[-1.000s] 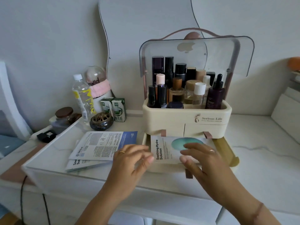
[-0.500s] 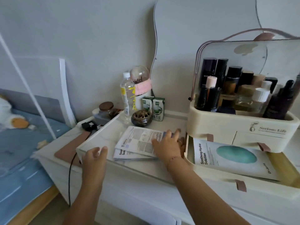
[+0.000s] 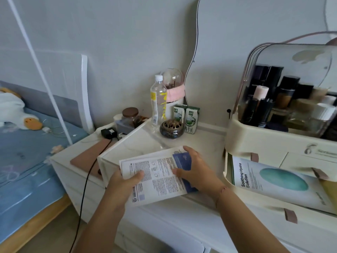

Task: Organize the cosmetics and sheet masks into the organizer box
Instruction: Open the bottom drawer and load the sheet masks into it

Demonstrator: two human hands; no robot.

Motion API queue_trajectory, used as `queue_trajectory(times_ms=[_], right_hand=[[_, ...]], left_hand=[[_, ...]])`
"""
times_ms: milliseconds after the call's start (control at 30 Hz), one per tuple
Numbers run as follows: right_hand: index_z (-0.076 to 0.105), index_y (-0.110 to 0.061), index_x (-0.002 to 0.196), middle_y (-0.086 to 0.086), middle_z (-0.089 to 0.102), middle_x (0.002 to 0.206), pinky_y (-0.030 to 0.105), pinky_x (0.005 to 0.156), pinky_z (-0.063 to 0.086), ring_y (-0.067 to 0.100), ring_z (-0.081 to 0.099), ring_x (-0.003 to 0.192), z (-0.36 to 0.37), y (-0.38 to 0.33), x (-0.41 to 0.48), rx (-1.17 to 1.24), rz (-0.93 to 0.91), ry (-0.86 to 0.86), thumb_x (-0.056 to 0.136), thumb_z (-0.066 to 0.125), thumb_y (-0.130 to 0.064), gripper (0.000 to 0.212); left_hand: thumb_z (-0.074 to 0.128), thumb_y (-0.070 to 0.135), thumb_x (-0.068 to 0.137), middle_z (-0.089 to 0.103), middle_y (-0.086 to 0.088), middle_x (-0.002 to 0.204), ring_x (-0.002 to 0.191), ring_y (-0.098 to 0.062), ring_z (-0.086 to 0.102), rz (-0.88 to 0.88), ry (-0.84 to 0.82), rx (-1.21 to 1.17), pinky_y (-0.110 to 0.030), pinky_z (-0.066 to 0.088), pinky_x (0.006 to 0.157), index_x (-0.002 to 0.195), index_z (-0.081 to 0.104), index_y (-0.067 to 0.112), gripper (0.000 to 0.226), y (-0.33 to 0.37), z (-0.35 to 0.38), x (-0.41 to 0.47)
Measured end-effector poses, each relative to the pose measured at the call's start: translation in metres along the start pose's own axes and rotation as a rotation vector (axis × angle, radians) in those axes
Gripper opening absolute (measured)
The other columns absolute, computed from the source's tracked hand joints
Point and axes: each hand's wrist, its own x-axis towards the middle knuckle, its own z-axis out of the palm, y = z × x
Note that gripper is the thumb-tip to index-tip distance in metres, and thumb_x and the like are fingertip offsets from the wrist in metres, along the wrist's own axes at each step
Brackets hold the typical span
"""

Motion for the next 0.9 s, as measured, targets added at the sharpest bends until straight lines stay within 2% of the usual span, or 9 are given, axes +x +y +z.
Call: queue_trajectory(times_ms=[100, 167, 200, 400, 567, 633, 767, 833, 900], right_hand=[[0.030, -0.021, 0.139, -0.001, 0.059, 0.121, 0.033, 0.078, 0.056, 0.014, 0.066, 0.092, -0.013, -0.010, 0.000, 0.414, 0.082, -0.035, 0.076, 0.074, -0.010, 0.078], [0.042, -0.013, 0.128, 0.009, 0.067, 0.114, 0.047, 0.088, 0.053, 0.026, 0.068, 0.095, -0.024, -0.014, 0.001, 0.637, 0.085, -0.051, 0.078, 0.070, 0.001, 0.059], [0.046, -0.011, 0.125, 0.012, 0.067, 0.115, 0.047, 0.091, 0.051, 0.027, 0.067, 0.099, -0.030, -0.017, 0.001, 0.664, 0.063, -0.038, 0.079, 0.067, 0.003, 0.052], [0.050, -0.009, 0.123, 0.007, 0.063, 0.115, 0.021, 0.080, 0.049, 0.016, 0.059, 0.100, -0.051, -0.022, -0.004, 0.627, -0.041, 0.167, 0.083, 0.051, 0.015, 0.047], [0.050, -0.012, 0.118, 0.007, 0.064, 0.108, 0.022, 0.067, 0.054, 0.018, 0.062, 0.092, -0.038, -0.020, -0.008, 0.612, 0.111, 0.194, 0.086, 0.045, 0.012, 0.040], [0.047, -0.012, 0.119, 0.008, 0.062, 0.110, 0.027, 0.073, 0.052, 0.019, 0.059, 0.094, -0.033, -0.026, -0.008, 0.573, 0.143, 0.218, 0.088, 0.043, 0.011, 0.039], [0.048, -0.014, 0.112, 0.005, 0.062, 0.103, 0.036, 0.080, 0.049, 0.019, 0.061, 0.090, -0.031, -0.036, -0.024, 0.386, 0.130, 0.288, 0.091, 0.042, 0.002, 0.028], [0.046, -0.026, 0.103, -0.005, 0.064, 0.093, 0.039, 0.073, 0.052, 0.010, 0.061, 0.075, -0.041, -0.041, -0.045, 0.298, 0.026, 0.372, 0.093, 0.044, -0.007, 0.022], [0.041, -0.044, 0.098, -0.013, 0.067, 0.086, 0.037, 0.065, 0.055, 0.006, 0.065, 0.075, -0.056, -0.040, -0.071, 0.275, -0.068, 0.437, 0.094, 0.046, -0.016, 0.029]], left_hand=[[0.067, 0.009, 0.084, 0.076, 0.009, 0.087, 0.074, -0.009, 0.072, 0.133, 0.004, 0.029, -0.027, 0.055, 0.056, 0.101, 0.065, 0.023, 0.022, 0.008, -0.001, -0.004], [0.066, 0.011, 0.085, 0.073, 0.019, 0.086, 0.074, -0.001, 0.070, 0.223, 0.006, 0.054, -0.016, 0.051, 0.049, 0.100, 0.063, 0.030, 0.025, 0.019, 0.001, -0.003], [0.066, 0.011, 0.085, 0.072, 0.023, 0.087, 0.075, 0.002, 0.069, 0.266, 0.004, 0.067, -0.014, 0.051, 0.050, 0.100, 0.062, 0.033, 0.027, 0.026, 0.003, -0.002], [0.066, 0.006, 0.084, 0.073, 0.021, 0.092, 0.083, 0.002, 0.069, 0.375, -0.081, 0.041, -0.008, 0.049, 0.058, 0.100, 0.061, 0.034, 0.033, 0.041, 0.018, 0.022], [0.066, 0.007, 0.084, 0.073, 0.013, 0.101, 0.094, -0.006, 0.069, 0.287, -0.136, 0.053, -0.020, 0.053, 0.072, 0.108, 0.060, 0.032, 0.035, 0.013, 0.024, 0.035], [0.065, 0.010, 0.086, 0.073, 0.014, 0.101, 0.094, -0.005, 0.068, 0.271, -0.114, 0.062, -0.023, 0.052, 0.075, 0.109, 0.060, 0.032, 0.032, 0.010, 0.024, 0.034], [0.064, 0.014, 0.087, 0.073, 0.012, 0.091, 0.081, -0.004, 0.069, 0.327, -0.029, 0.074, -0.015, 0.052, 0.054, 0.099, 0.061, 0.035, 0.024, 0.027, 0.022, 0.015], [0.064, 0.019, 0.087, 0.074, 0.013, 0.091, 0.078, -0.001, 0.069, 0.372, -0.024, 0.077, -0.012, 0.051, 0.051, 0.098, 0.062, 0.037, 0.022, 0.042, 0.019, -0.001], [0.063, 0.022, 0.088, 0.073, 0.017, 0.095, 0.081, -0.001, 0.069, 0.417, -0.084, 0.078, -0.013, 0.051, 0.050, 0.101, 0.064, 0.039, 0.021, 0.057, 0.024, -0.022]])
